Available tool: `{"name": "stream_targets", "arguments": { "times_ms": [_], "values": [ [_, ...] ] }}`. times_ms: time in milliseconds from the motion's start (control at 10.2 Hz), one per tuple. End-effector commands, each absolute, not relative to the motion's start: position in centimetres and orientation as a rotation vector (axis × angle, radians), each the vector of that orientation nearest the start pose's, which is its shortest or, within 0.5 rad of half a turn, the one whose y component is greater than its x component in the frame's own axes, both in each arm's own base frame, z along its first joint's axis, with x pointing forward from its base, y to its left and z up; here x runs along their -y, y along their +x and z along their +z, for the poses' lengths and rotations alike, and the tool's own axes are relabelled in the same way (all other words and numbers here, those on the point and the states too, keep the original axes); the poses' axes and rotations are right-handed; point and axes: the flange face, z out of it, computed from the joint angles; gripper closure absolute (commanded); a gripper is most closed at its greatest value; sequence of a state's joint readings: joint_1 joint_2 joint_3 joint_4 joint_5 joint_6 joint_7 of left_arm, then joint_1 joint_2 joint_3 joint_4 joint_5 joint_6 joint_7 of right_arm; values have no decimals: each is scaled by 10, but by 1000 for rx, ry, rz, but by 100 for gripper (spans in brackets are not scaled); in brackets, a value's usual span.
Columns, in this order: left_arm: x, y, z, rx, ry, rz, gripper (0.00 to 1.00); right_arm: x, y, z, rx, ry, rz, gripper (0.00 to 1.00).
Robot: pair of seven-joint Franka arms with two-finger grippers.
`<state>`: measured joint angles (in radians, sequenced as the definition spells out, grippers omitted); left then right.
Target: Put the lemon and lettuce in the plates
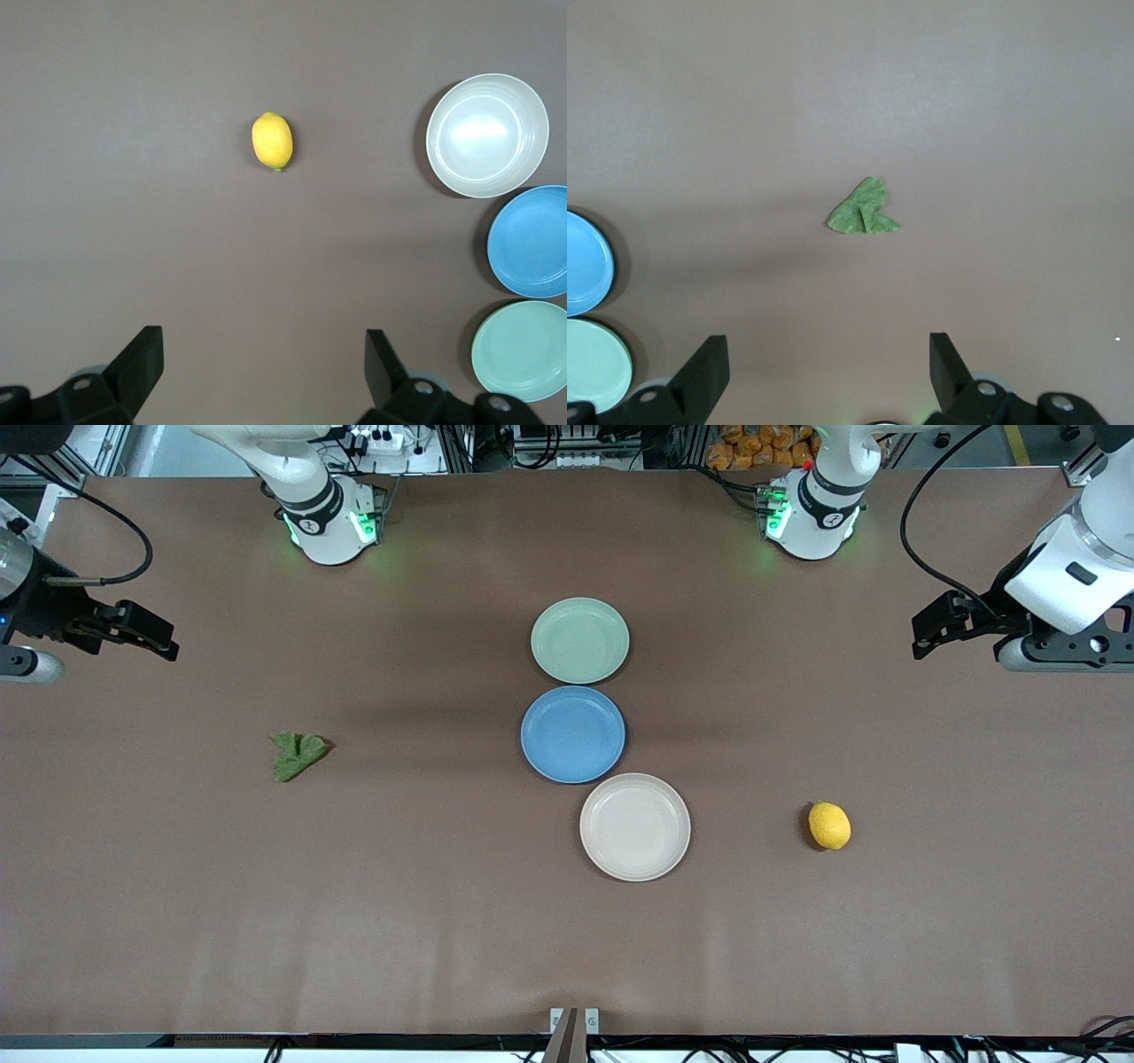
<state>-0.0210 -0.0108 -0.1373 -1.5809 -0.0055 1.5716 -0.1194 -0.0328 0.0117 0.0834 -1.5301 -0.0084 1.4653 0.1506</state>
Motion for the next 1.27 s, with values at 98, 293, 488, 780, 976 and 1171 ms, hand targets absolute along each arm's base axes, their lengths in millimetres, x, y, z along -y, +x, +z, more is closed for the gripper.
{"name": "stream_targets", "arguments": {
  "times_ms": [98, 293, 488, 780, 976, 1171],
  "values": [
    [87, 545, 627, -95, -3152, 17, 0, -23, 547, 629, -170, -3136, 133, 0],
    [87, 545, 628, -90, -3153, 15, 0, -23, 546, 629, -168, -3136, 140, 0],
    [85, 548, 623, -83, -3154, 29, 0, -23, 546, 628, -168, -3136, 145, 0],
    [82, 555, 610, -56, -3163, 70, 0, -22, 546, 628, -170, -3136, 145, 0],
    [81, 562, 595, -53, -3164, 112, 0, -19, 546, 627, -177, -3136, 154, 0],
    [79, 568, 582, -43, -3161, 150, 0, -19, 546, 627, -177, -3136, 157, 0]
  ]
}}
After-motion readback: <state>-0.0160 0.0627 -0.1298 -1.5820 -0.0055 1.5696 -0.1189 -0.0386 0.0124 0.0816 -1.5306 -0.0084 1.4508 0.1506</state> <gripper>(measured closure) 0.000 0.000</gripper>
